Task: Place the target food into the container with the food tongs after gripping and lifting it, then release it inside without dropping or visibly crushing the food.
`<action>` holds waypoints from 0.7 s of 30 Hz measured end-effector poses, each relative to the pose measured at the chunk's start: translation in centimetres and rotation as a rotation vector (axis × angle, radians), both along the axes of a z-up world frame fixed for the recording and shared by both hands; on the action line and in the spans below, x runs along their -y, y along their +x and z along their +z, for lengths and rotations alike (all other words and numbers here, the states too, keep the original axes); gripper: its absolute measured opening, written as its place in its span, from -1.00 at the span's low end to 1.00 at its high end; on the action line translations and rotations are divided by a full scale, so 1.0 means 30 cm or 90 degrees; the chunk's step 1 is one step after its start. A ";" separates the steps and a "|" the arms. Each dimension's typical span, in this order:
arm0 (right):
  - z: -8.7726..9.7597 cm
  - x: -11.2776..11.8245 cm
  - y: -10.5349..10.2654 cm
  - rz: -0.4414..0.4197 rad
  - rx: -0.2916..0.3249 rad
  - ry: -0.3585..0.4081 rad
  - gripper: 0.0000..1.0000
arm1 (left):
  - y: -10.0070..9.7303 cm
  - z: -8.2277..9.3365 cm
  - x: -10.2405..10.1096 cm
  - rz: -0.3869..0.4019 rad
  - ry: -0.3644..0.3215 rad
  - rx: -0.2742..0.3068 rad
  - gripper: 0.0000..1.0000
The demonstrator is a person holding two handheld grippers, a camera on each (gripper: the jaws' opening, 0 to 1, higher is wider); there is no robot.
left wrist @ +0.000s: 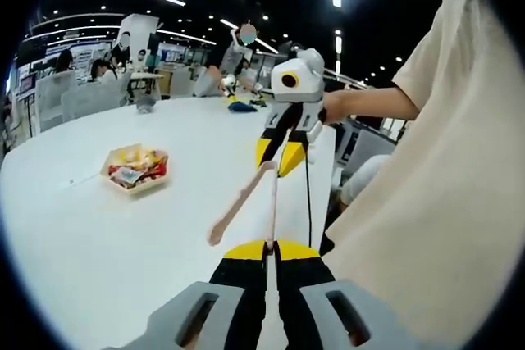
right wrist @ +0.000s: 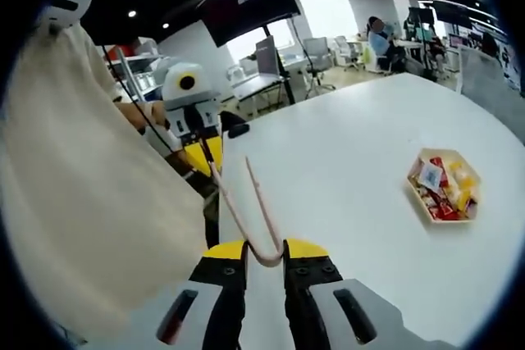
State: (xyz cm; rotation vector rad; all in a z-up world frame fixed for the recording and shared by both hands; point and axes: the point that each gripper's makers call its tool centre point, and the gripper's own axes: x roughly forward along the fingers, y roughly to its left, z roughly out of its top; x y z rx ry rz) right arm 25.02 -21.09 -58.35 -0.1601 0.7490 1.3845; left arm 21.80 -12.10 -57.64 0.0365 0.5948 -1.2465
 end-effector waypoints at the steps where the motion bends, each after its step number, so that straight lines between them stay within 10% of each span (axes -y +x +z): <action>1: -0.003 0.003 0.002 -0.004 0.001 0.000 -0.68 | 0.003 -0.007 0.001 -0.001 0.002 0.001 -1.00; 21: -0.097 0.048 0.042 -0.076 -0.008 -0.010 -0.68 | 0.066 -0.097 0.023 -0.020 0.039 0.001 -1.00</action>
